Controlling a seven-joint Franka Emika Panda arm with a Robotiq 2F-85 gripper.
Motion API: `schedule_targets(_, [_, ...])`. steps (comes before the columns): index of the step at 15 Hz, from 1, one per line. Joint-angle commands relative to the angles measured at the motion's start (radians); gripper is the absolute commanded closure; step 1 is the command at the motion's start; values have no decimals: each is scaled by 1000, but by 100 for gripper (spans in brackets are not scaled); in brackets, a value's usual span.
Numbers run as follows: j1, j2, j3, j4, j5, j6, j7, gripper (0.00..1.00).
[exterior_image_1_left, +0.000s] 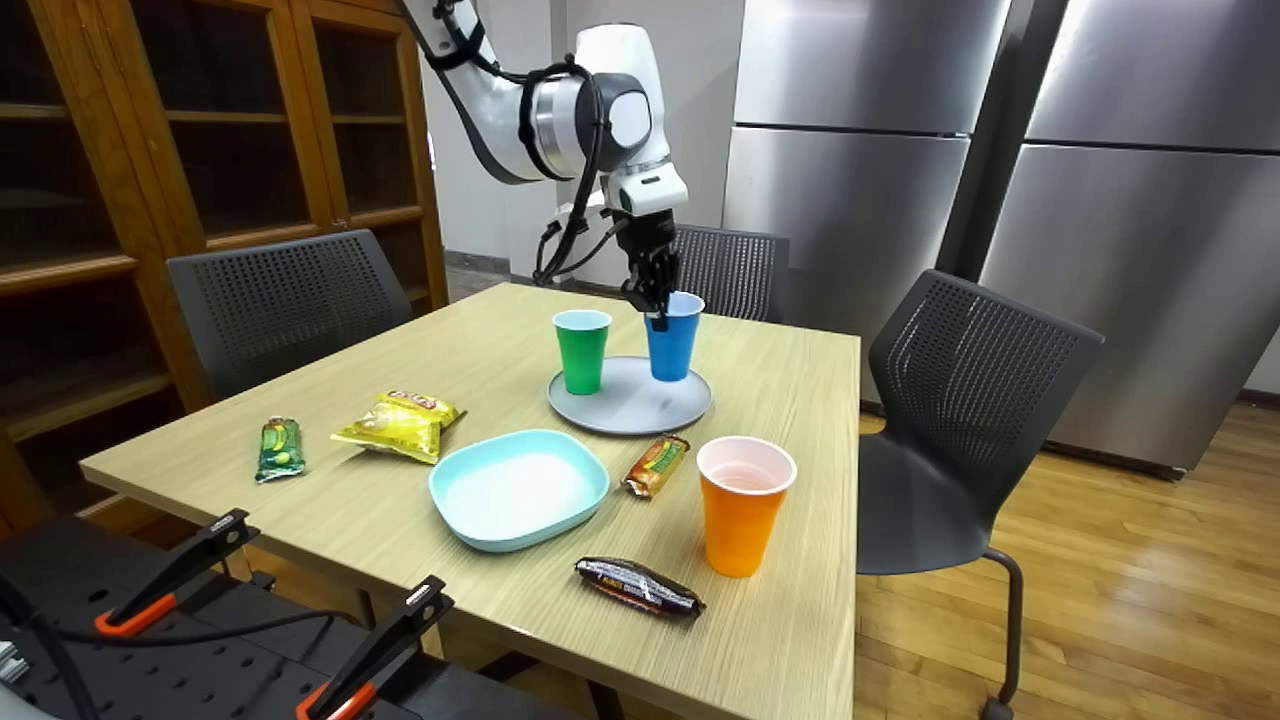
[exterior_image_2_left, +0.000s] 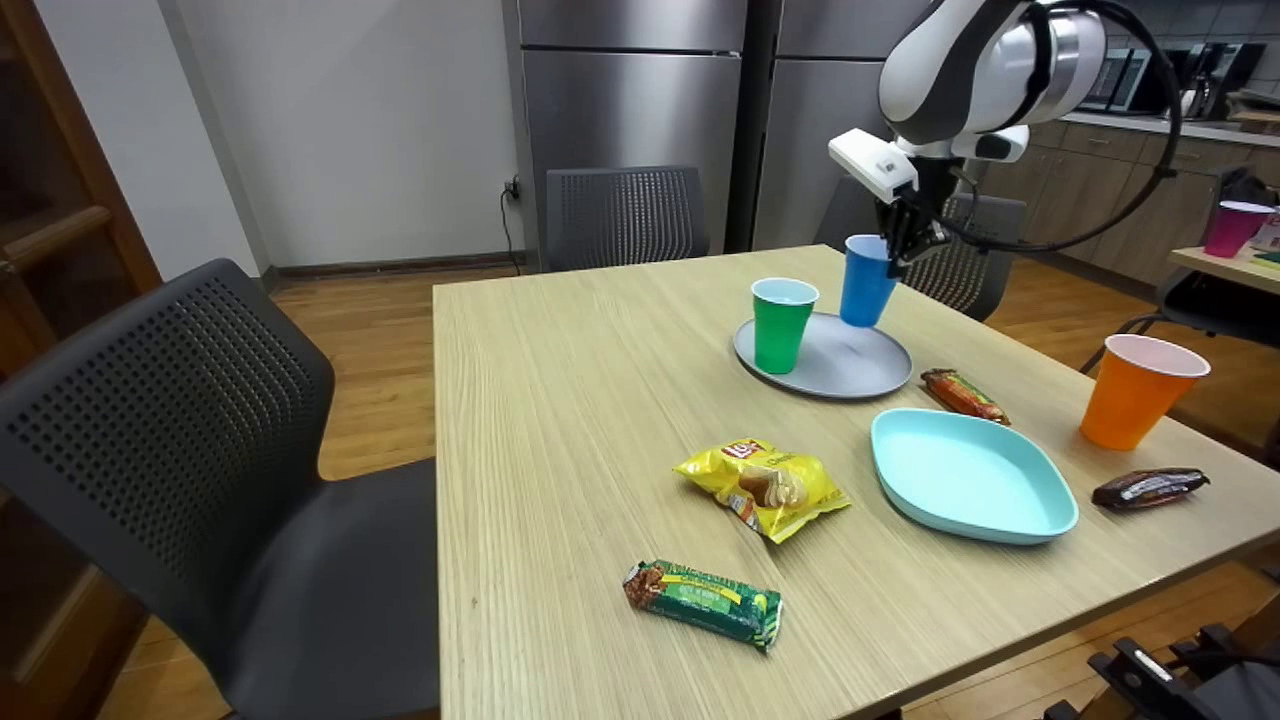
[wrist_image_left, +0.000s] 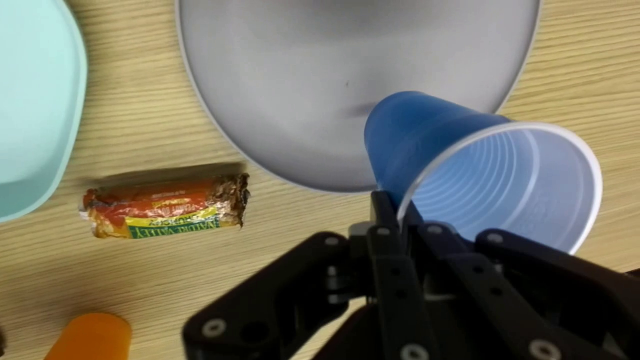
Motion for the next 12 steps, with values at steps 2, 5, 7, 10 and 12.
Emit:
schedule_targets(2, [-10, 61, 13, 109, -13, -76, 10, 99])
schedule_targets(5, [-7, 96, 12, 159, -18, -110, 14, 99])
schedule_targets(7, [-8, 115, 11, 188, -19, -128, 16, 99])
schedule_targets(10, [-11, 142, 13, 223, -17, -151, 15, 99])
schedule_targets(12, [-14, 155, 14, 241, -16, -163, 13, 99])
